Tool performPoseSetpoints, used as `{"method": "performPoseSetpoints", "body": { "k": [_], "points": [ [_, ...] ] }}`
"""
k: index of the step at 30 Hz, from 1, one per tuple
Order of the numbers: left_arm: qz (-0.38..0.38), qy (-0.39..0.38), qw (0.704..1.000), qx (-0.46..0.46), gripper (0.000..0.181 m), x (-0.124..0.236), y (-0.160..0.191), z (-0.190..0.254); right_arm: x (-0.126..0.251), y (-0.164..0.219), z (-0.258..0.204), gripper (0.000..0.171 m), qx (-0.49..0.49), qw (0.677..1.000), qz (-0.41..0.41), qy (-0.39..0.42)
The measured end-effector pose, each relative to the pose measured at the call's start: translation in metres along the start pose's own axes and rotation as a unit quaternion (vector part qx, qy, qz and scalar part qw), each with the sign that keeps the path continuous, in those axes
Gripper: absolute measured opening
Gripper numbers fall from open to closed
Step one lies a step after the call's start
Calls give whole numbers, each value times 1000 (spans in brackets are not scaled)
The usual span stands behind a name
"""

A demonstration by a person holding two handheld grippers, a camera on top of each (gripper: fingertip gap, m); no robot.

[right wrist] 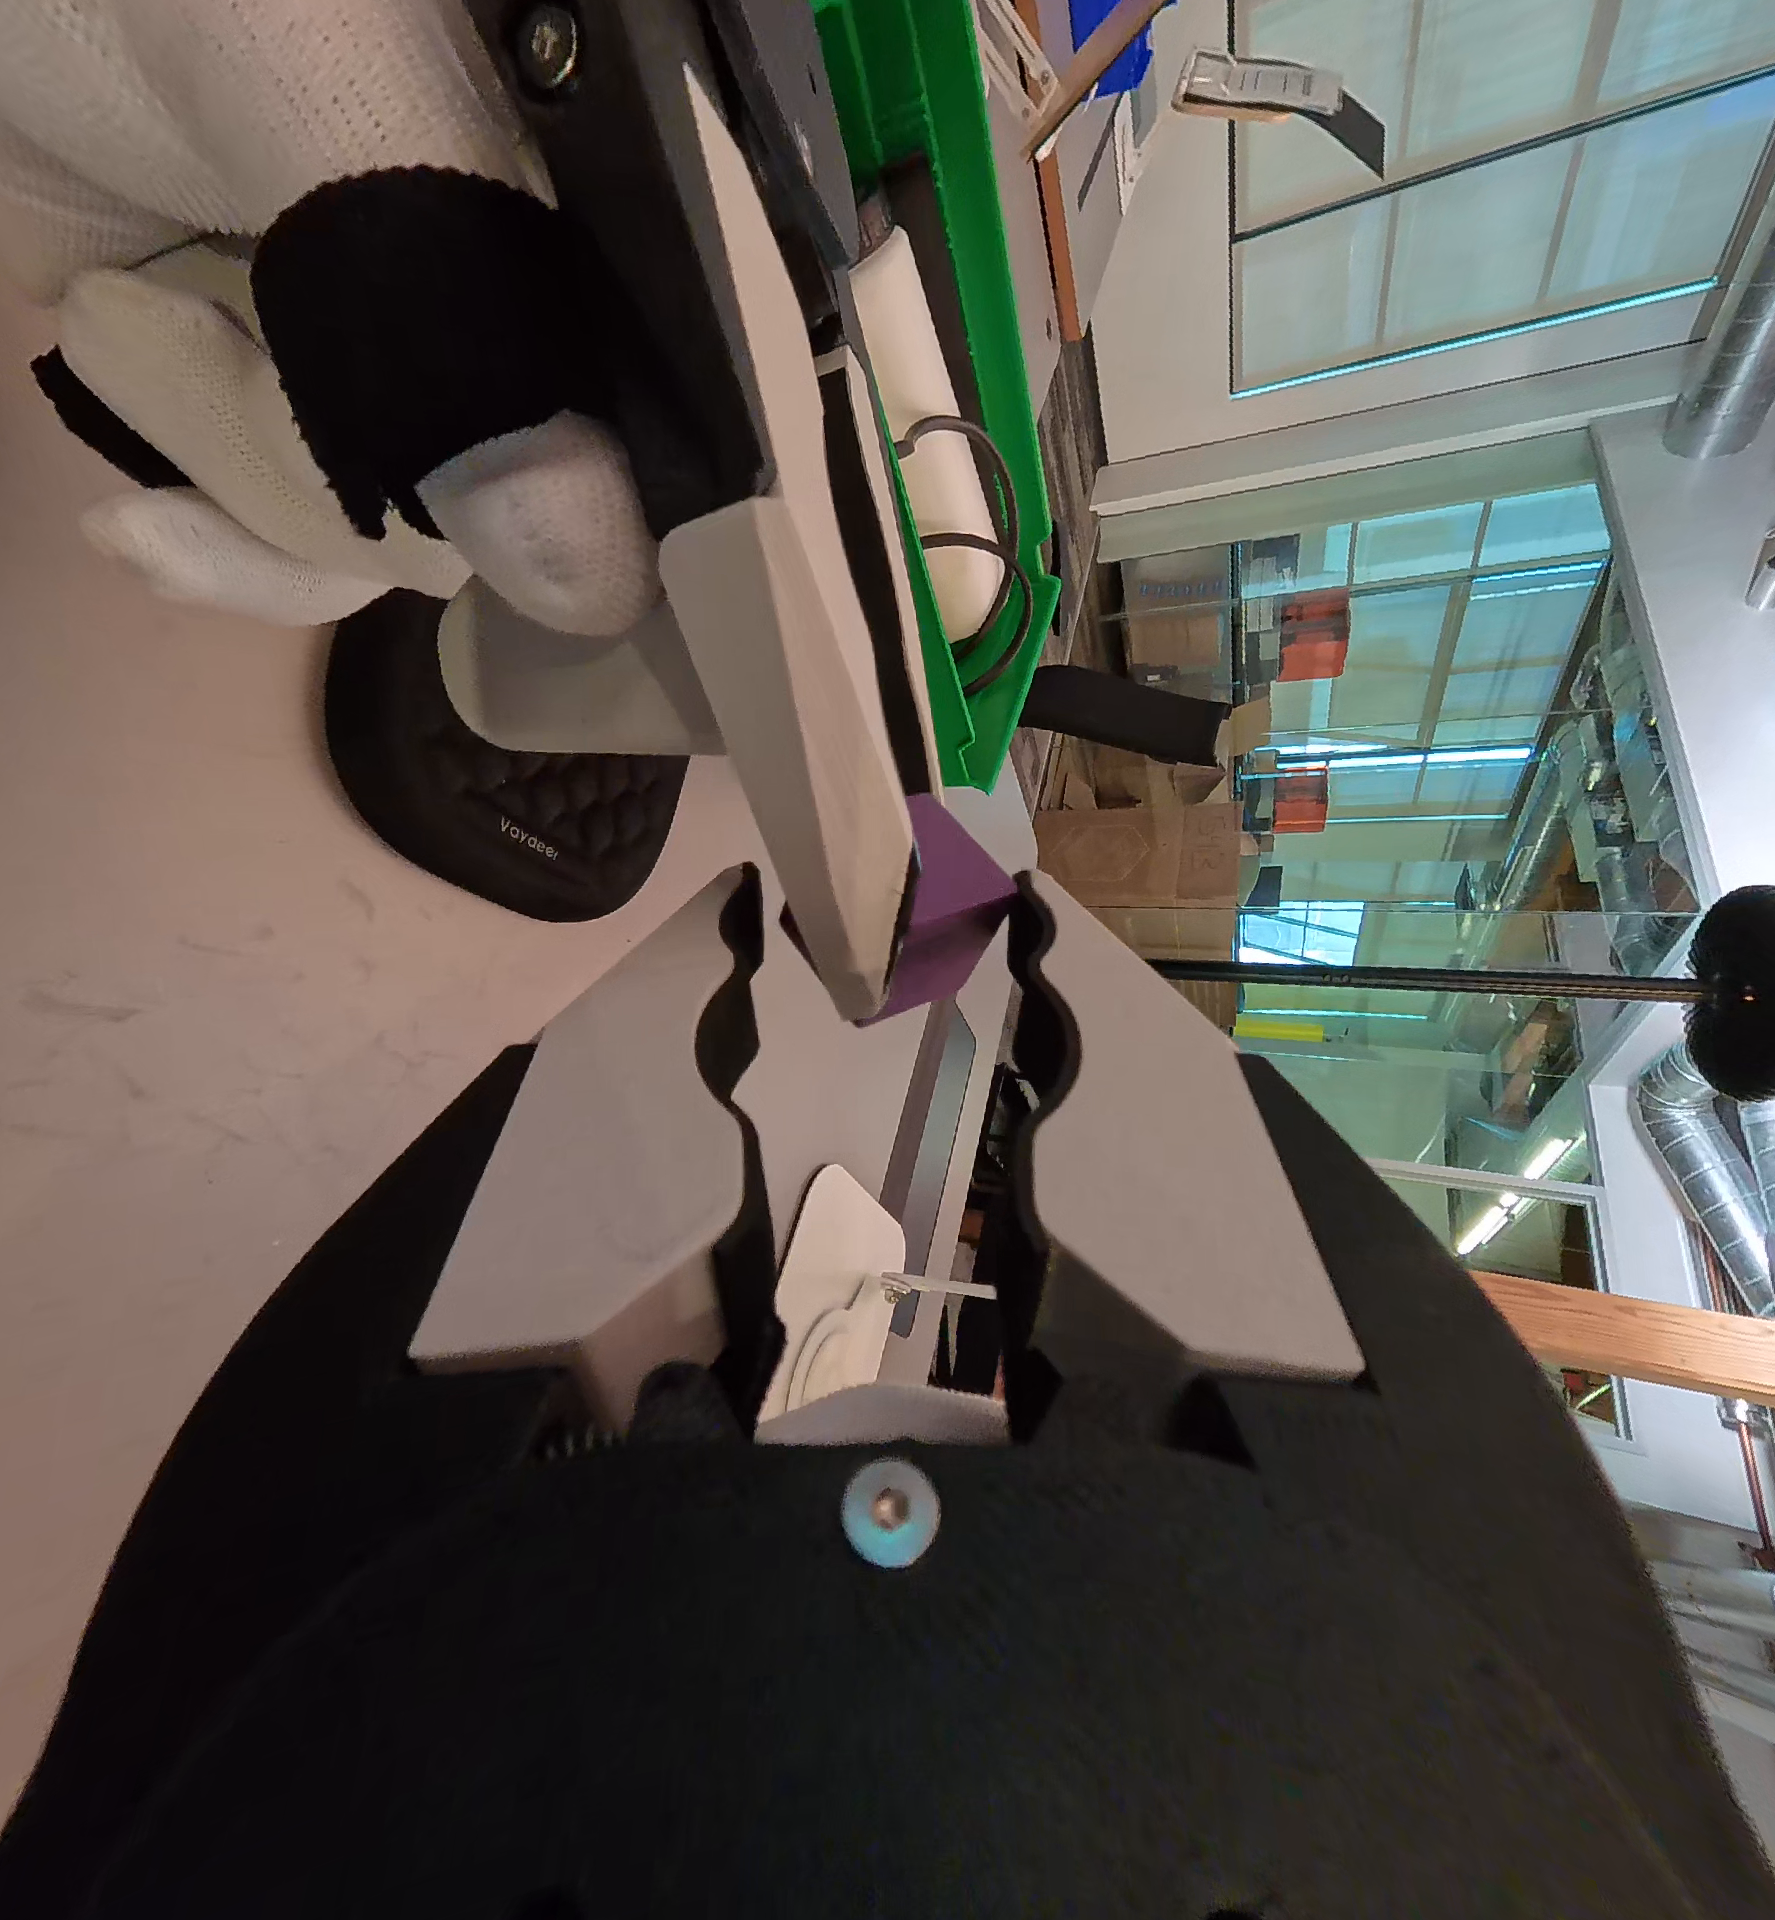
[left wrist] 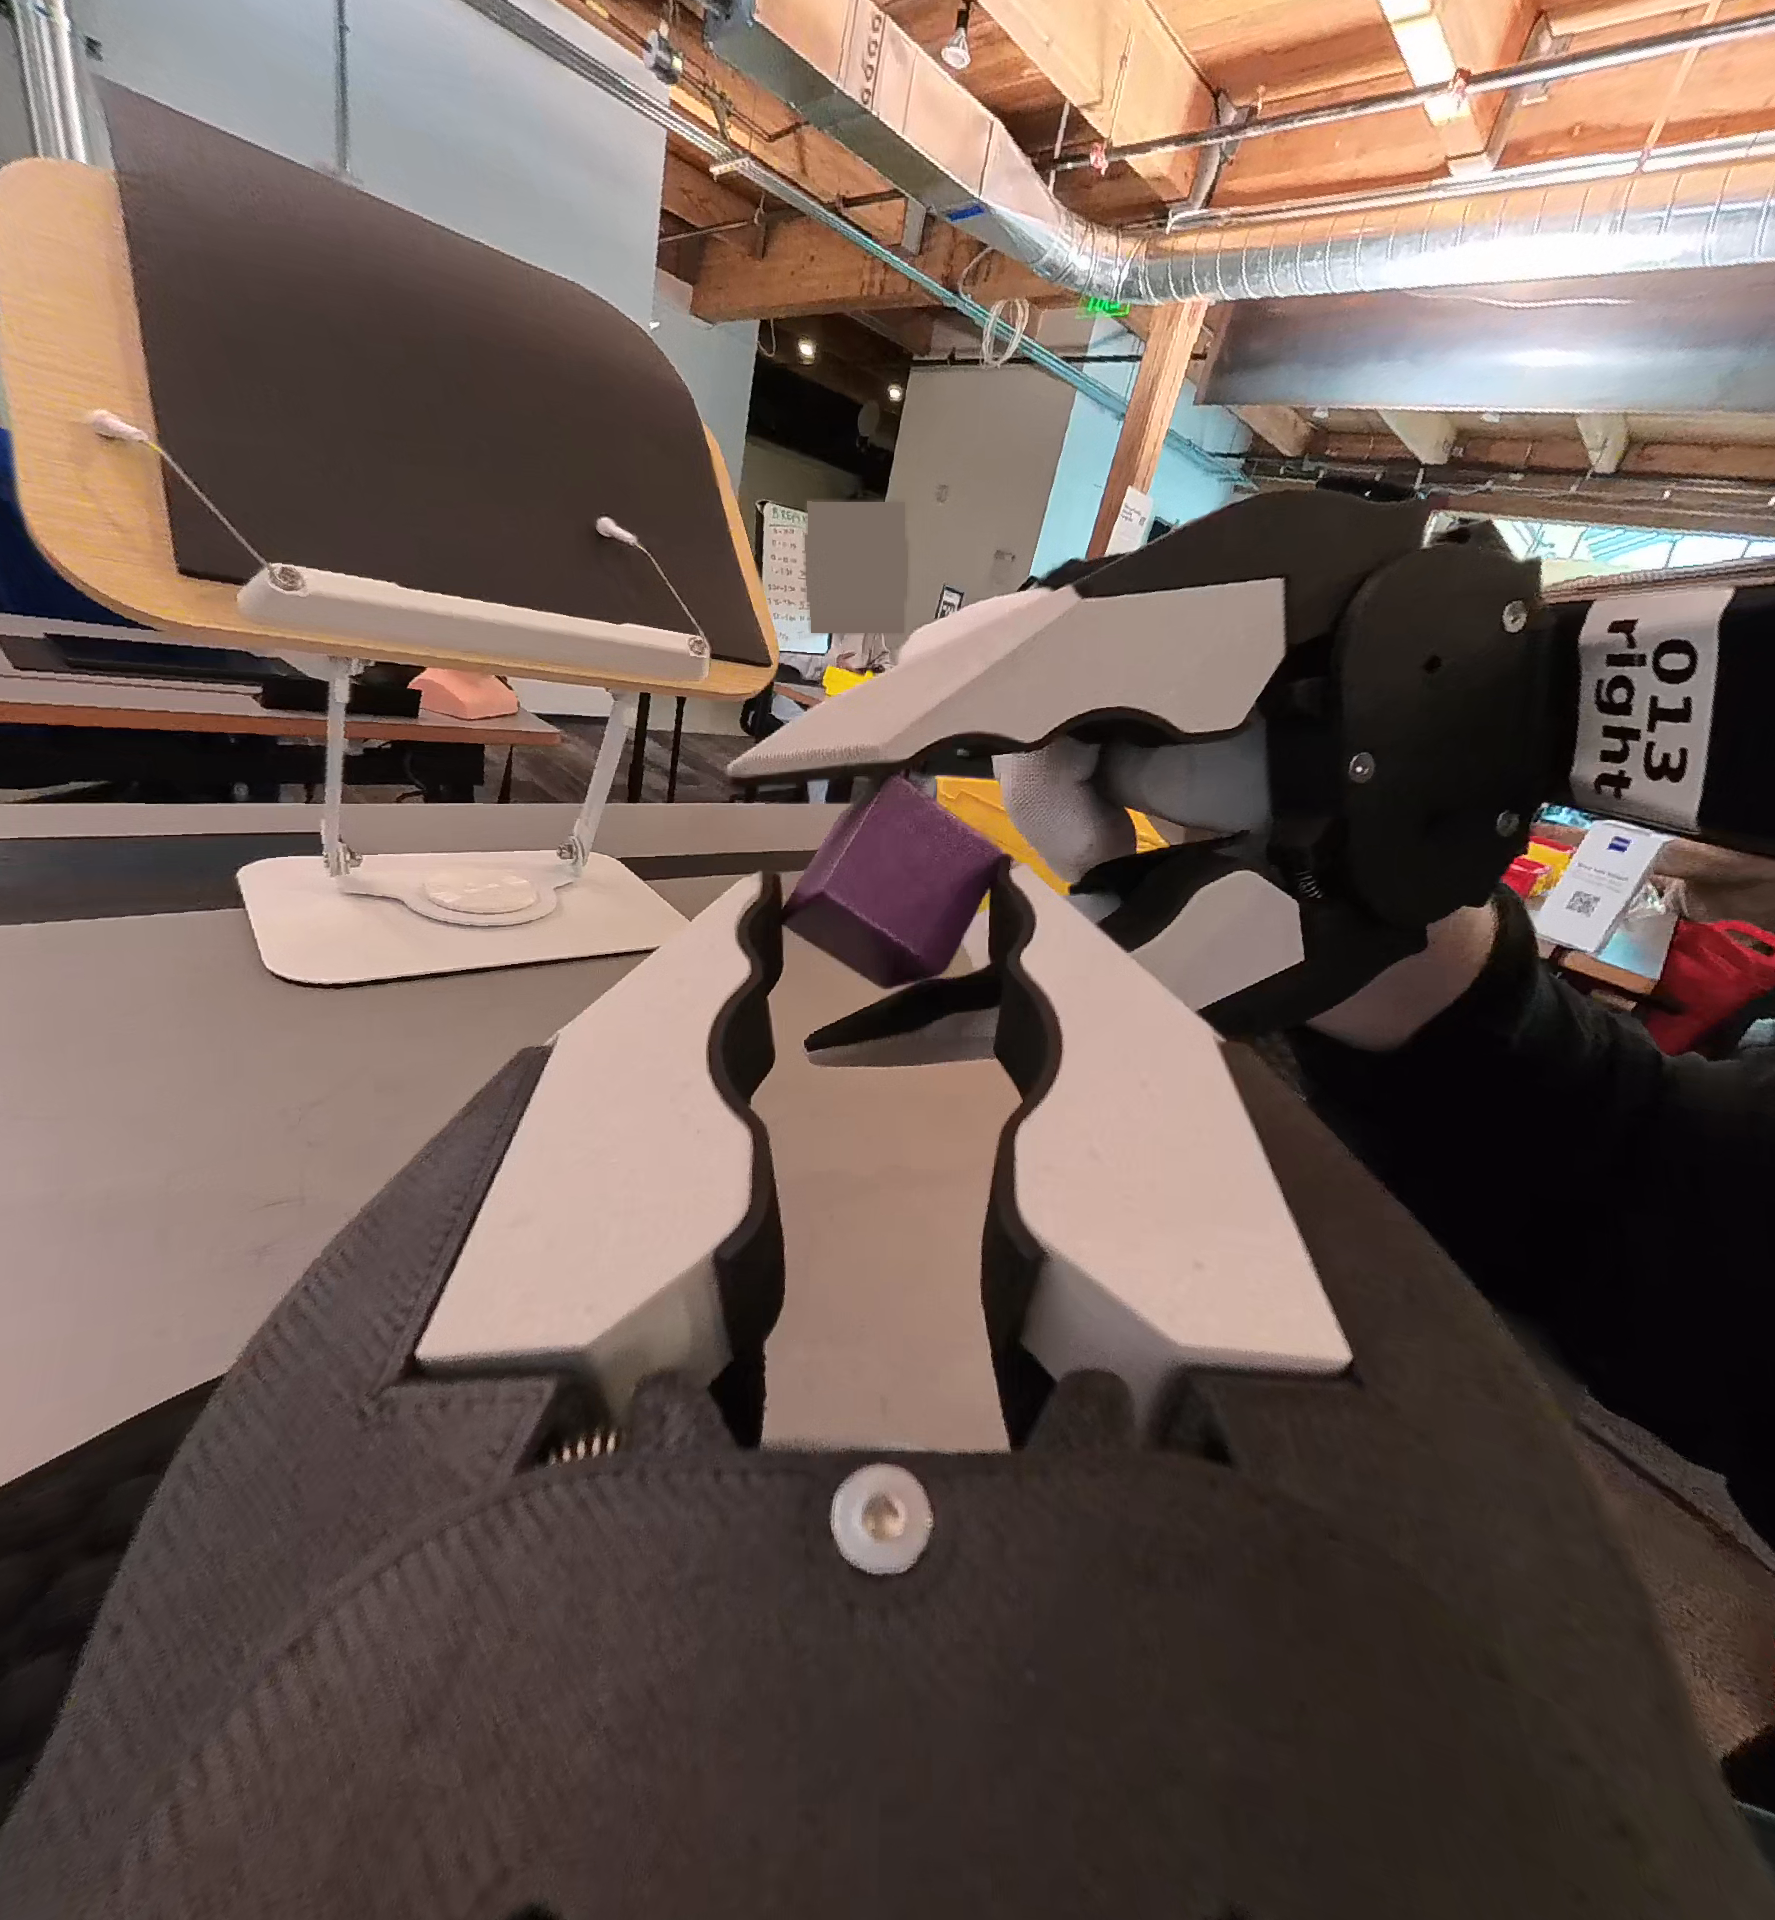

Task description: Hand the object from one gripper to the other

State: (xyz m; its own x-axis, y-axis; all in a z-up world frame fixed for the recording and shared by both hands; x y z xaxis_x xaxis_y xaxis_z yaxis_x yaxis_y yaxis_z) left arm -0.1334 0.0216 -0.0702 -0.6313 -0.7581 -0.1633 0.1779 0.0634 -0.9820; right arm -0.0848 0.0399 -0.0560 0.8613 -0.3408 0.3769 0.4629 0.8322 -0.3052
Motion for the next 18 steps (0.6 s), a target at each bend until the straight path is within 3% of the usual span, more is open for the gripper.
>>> {"method": "performPoseSetpoints", "body": {
  "k": [12,18],
  "points": [
    [13,9,1000,2,36,2,-2,1,0,-2,1,49,-7,1000,11,3],
    [26,18,999,7,36,2,-3,3,2,-5,4,43,-14,1000,22,8]
  ]
}}
Point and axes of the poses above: each gripper's, where its closed fingertips meet, x back along the fingers, y out of its underside, z = x × y across the jaws, the point moved 5 cm from there along x, back along the fingers, and after that the axes turned 7 degrees about -x, right-handed, at the moved point
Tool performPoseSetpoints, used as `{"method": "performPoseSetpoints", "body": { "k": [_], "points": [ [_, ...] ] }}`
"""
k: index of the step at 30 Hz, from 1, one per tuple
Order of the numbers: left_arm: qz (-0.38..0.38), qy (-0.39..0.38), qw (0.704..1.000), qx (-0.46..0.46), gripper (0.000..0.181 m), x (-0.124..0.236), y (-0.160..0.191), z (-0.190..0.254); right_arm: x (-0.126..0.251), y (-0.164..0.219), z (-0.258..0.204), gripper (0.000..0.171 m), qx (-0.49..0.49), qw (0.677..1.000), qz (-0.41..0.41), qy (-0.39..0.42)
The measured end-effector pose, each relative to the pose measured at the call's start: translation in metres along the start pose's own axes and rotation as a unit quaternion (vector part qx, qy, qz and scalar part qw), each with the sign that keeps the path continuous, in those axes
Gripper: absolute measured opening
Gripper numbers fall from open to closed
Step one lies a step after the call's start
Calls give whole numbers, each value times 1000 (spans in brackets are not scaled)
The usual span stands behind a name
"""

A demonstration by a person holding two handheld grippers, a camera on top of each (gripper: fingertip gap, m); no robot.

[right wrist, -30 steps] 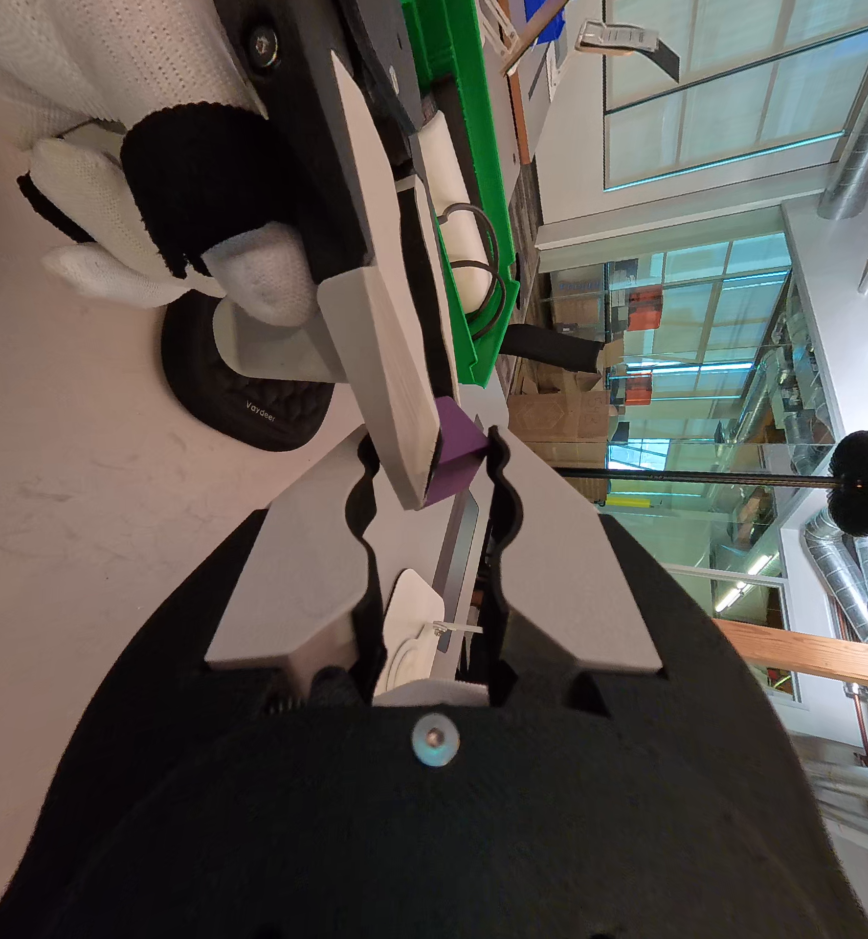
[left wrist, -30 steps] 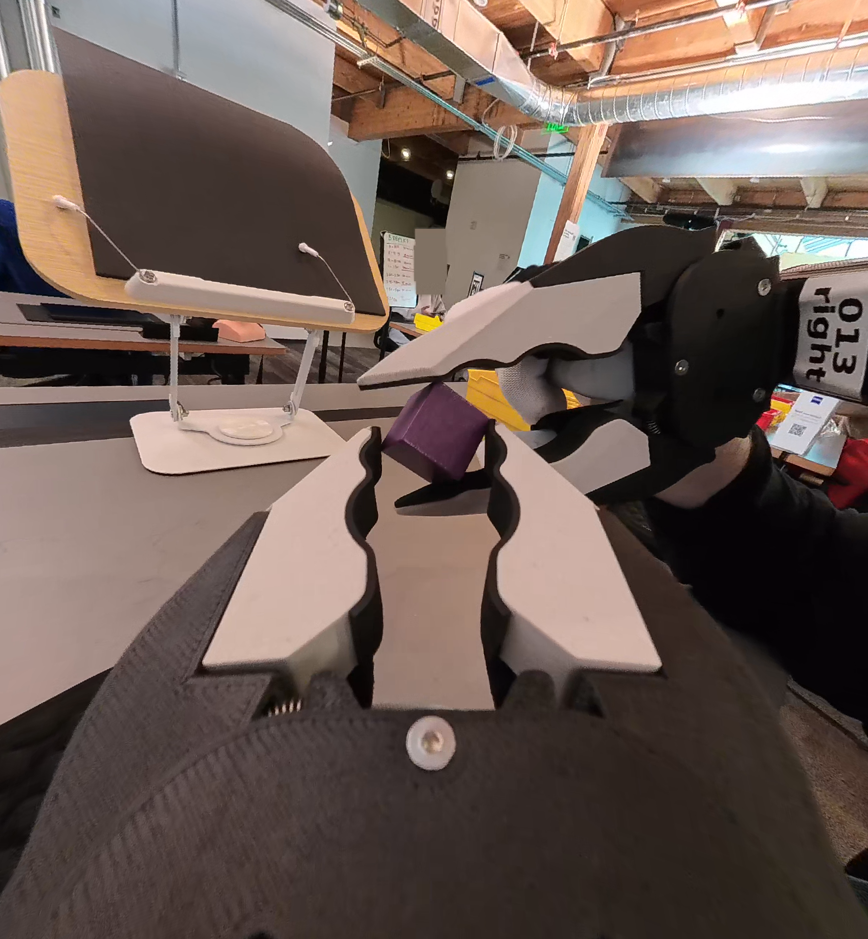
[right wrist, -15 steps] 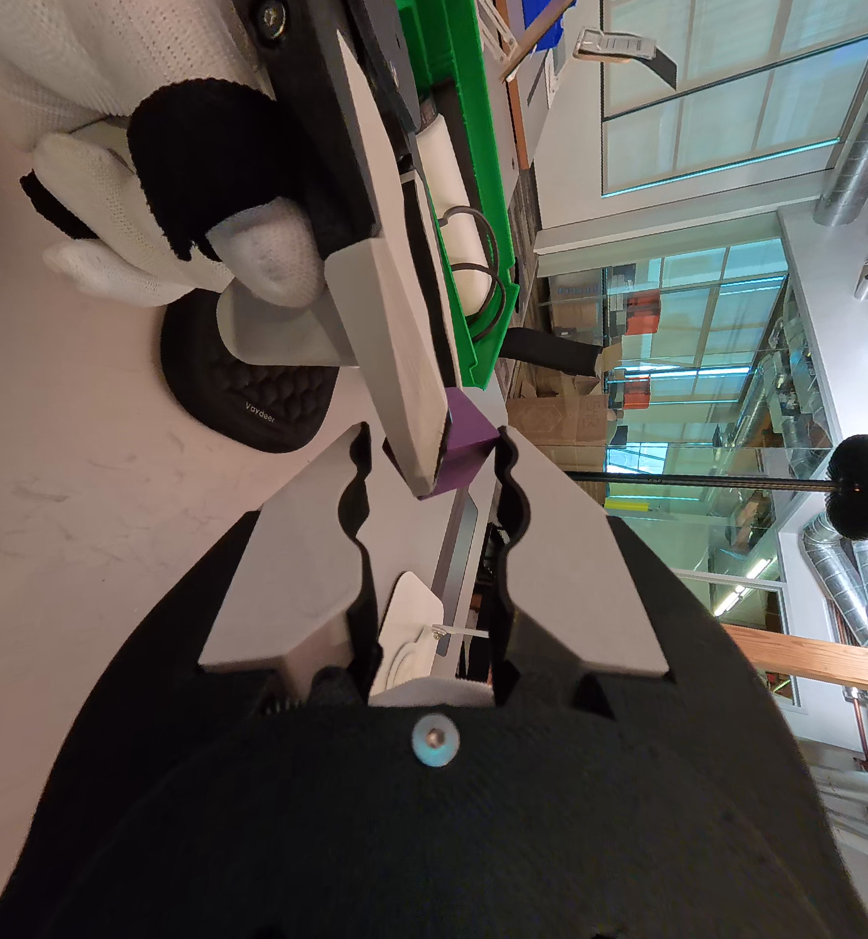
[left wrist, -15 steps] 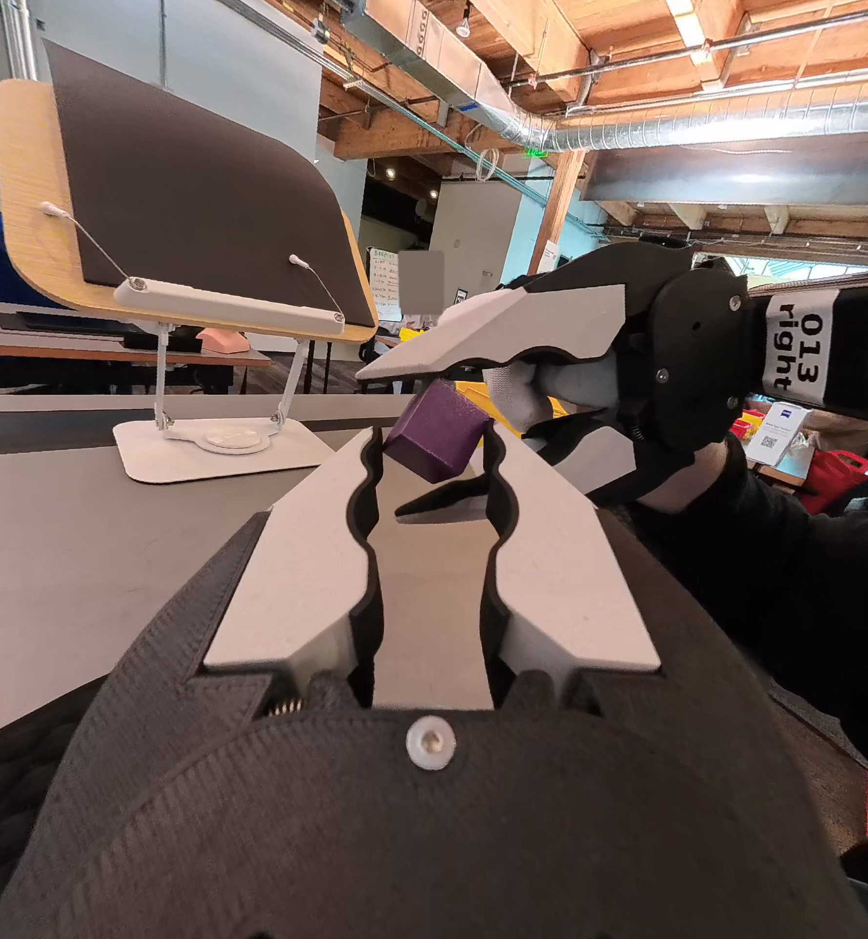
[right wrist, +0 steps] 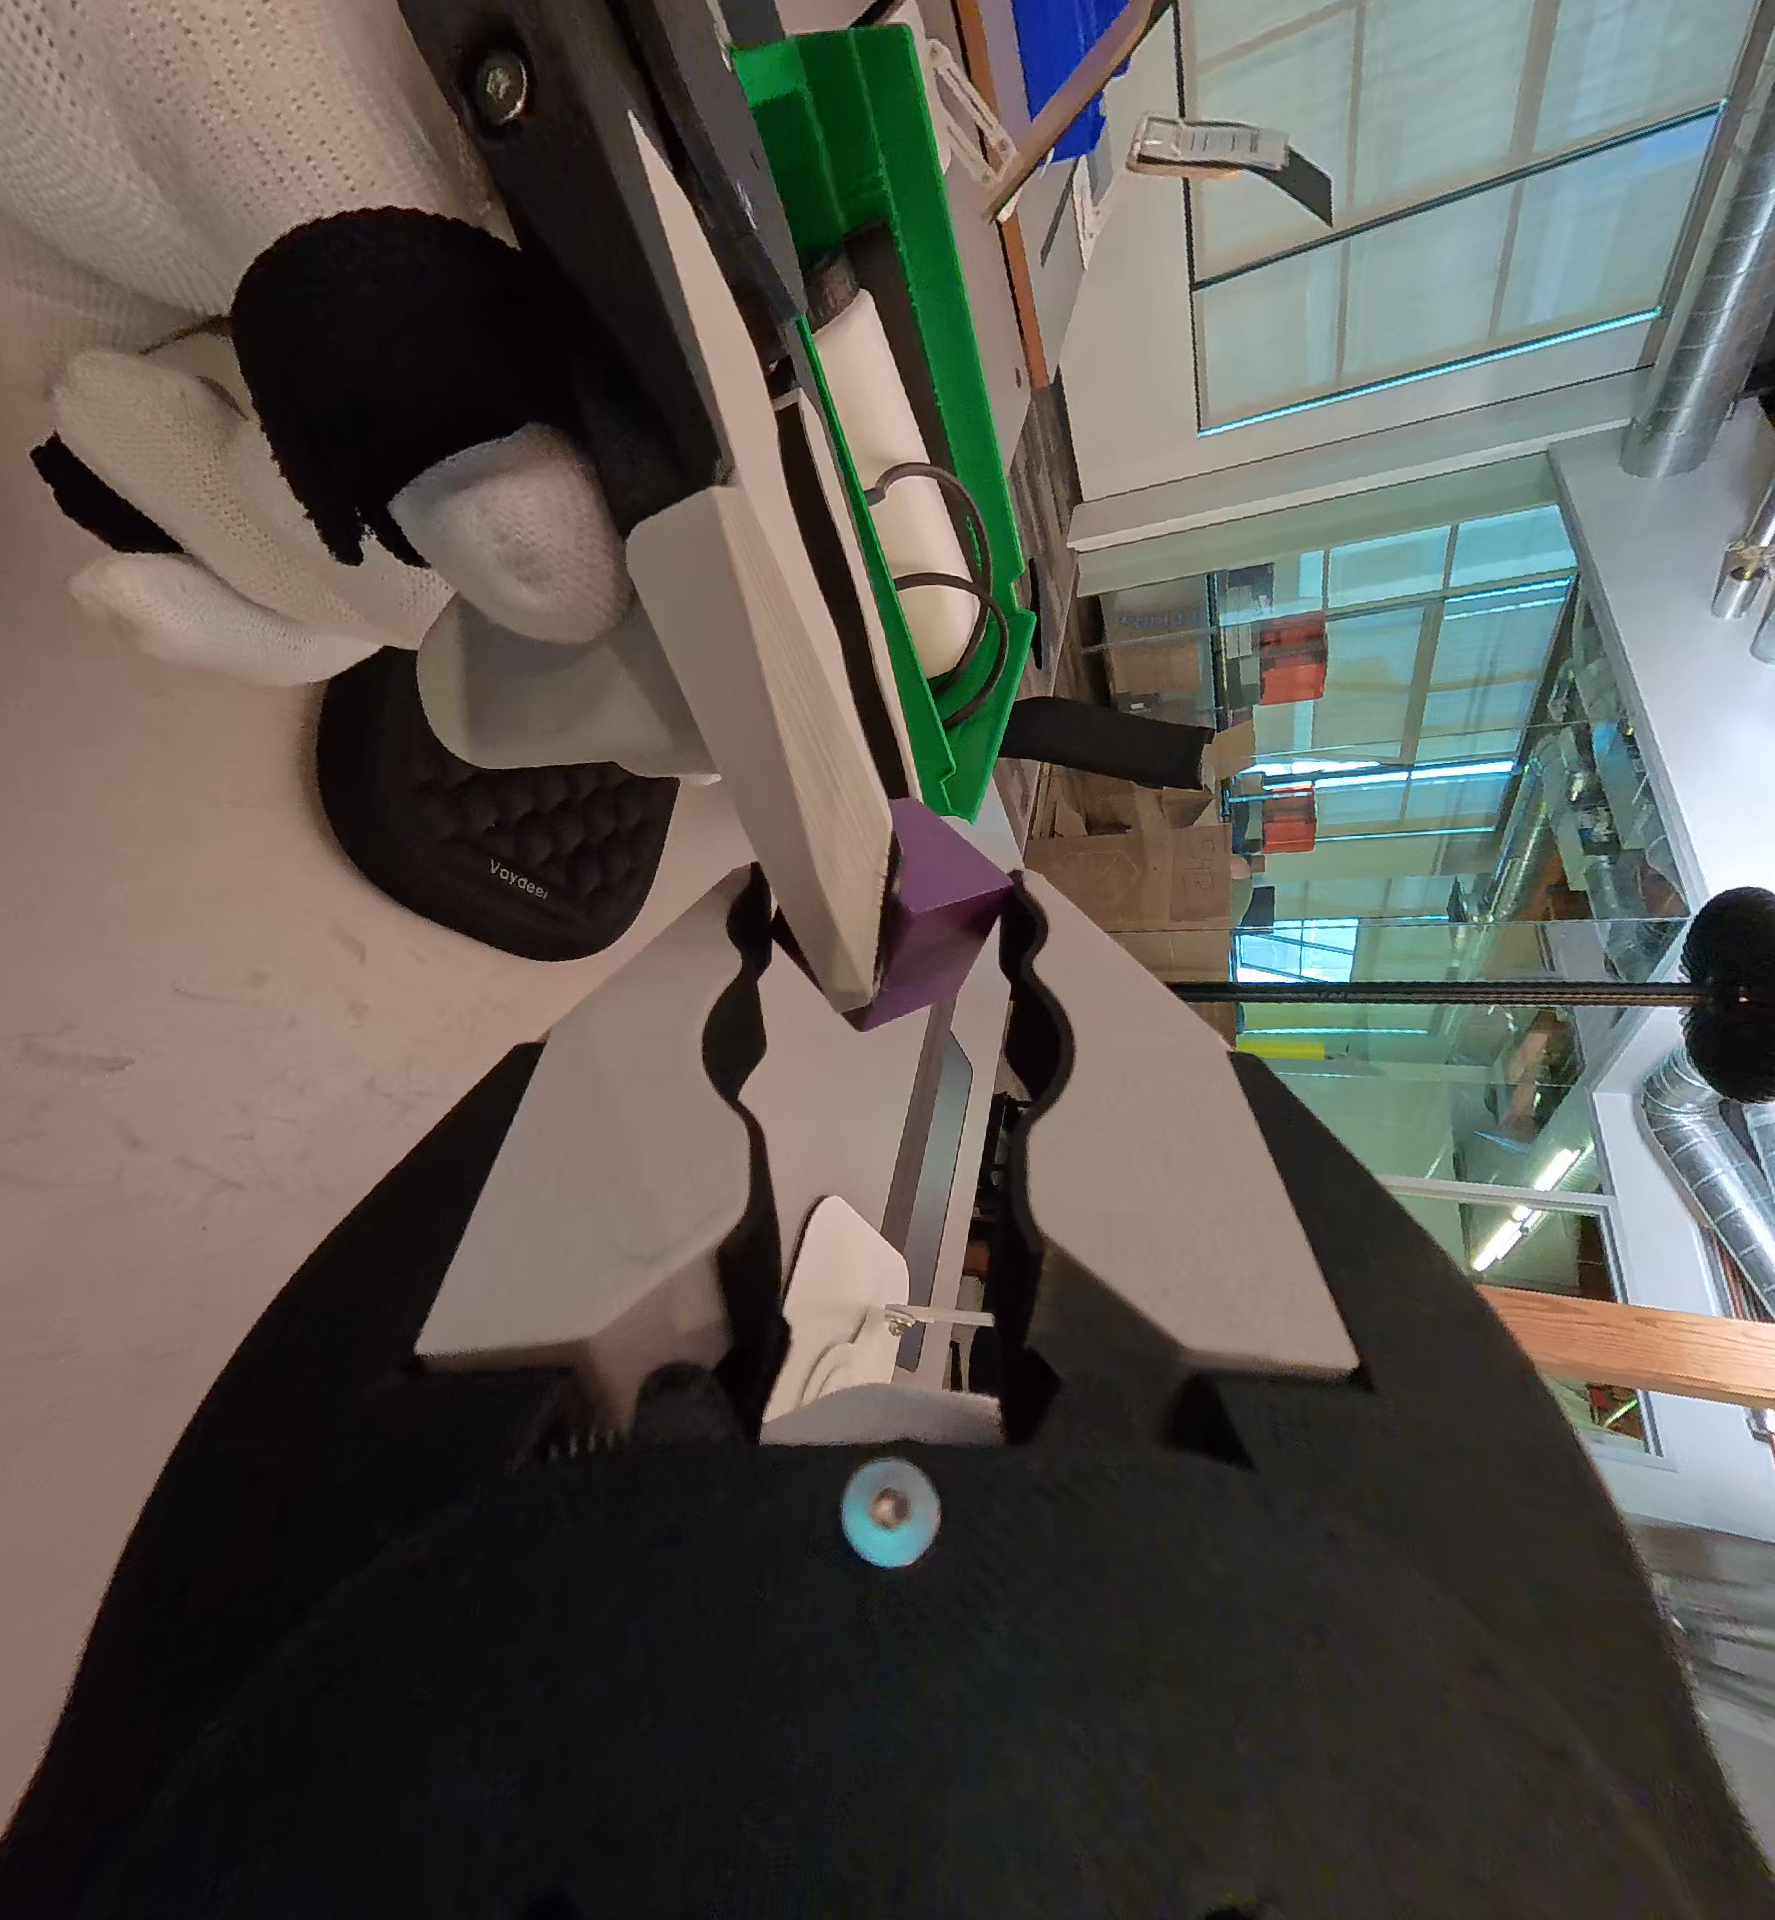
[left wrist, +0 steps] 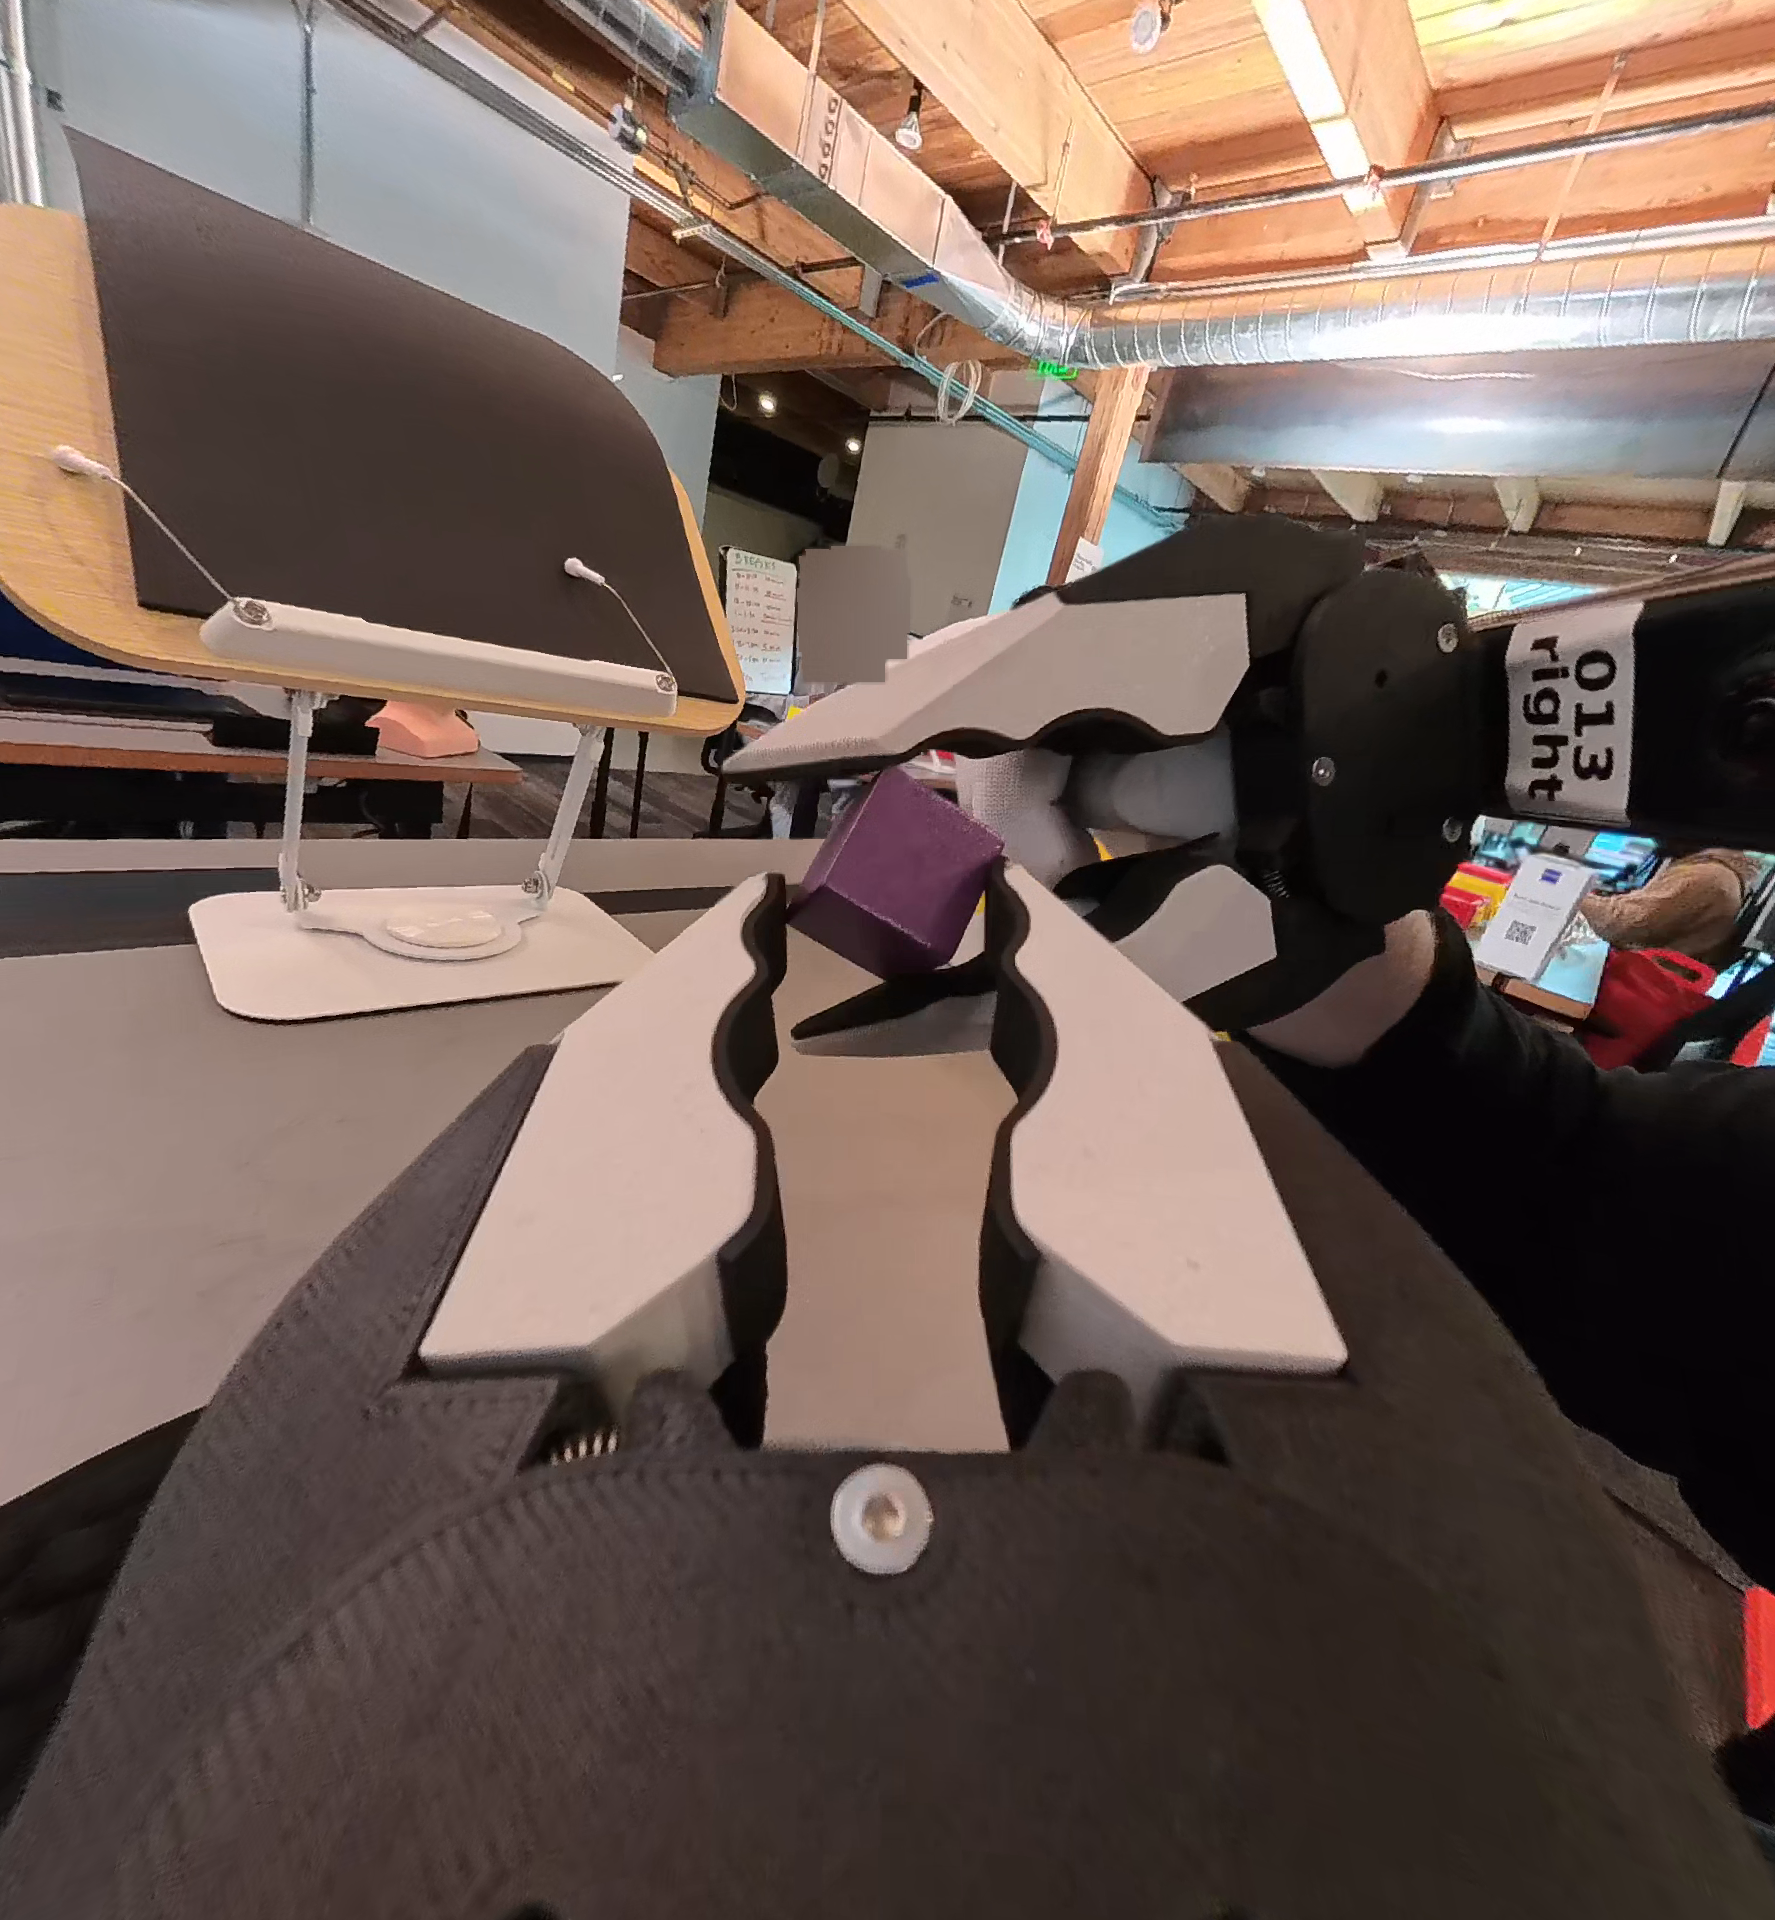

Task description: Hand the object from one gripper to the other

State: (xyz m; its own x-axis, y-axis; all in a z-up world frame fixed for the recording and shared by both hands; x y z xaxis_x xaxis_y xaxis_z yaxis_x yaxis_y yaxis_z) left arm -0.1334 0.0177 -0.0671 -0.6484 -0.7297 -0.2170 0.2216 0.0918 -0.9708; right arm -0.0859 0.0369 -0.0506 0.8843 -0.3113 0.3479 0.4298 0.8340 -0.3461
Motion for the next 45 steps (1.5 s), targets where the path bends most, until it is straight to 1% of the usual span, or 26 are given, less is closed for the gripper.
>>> {"method": "performPoseSetpoints", "body": {
  "k": [2,7,10,12,16,21,24,27,33,37,39,41,43,45],
  "points": [
    [3,1,1000,7,37,0,-1,0,0,-1,1,42,12,1000,-4,10],
    [0,-4,1000,20,43,-2,-2,0,-4,-2,-4,41,74,995,-50,40],
    [-11,-24,1000,7,41,-3,0,-2,-7,-5,-8,40,96,992,-65,48],
    [-19,-42,999,-3,40,-3,1,-4,-9,-3,-9,40,122,987,-88,62],
    [-35,-52,998,-15,38,-2,0,-4,-10,-3,-8,40,109,989,-86,59],
    [-41,-39,998,-21,38,-1,2,-3,-8,-4,-10,40,100,991,-78,43],
    [-57,-37,997,-45,37,-1,3,-1,-6,-3,-10,40,88,993,-70,28],
    [-75,-38,994,-67,37,-1,4,0,-5,-2,-11,40,97,992,-74,25],
    [-77,-38,994,-68,37,0,5,-3,-7,-3,-12,40,89,993,-69,24],
    [-58,-34,997,-48,37,2,2,-5,-8,-4,-9,43,84,994,-63,34],
    [-41,-24,999,-22,37,4,-2,-9,-8,-5,-7,57,81,994,-59,41],
    [-19,-11,1000,5,37,9,-7,-14,-5,-7,-3,64,71,995,-48,51],
    [26,37,998,51,37,15,-16,-15,-2,-8,3,69,48,997,-29,55],
    [75,119,984,111,37,22,-26,-13,3,-10,7,75,16,999,2,46]
  ]
}}
Point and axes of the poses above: each gripper's, where its closed fingertips meet, x back along the fingers, y out of its underside, z = x × y across the jaws, the point moved 5 cm from there along x, back along the fingers, and after that the axes turned 7 degrees about -x, right-handed, at the moved point
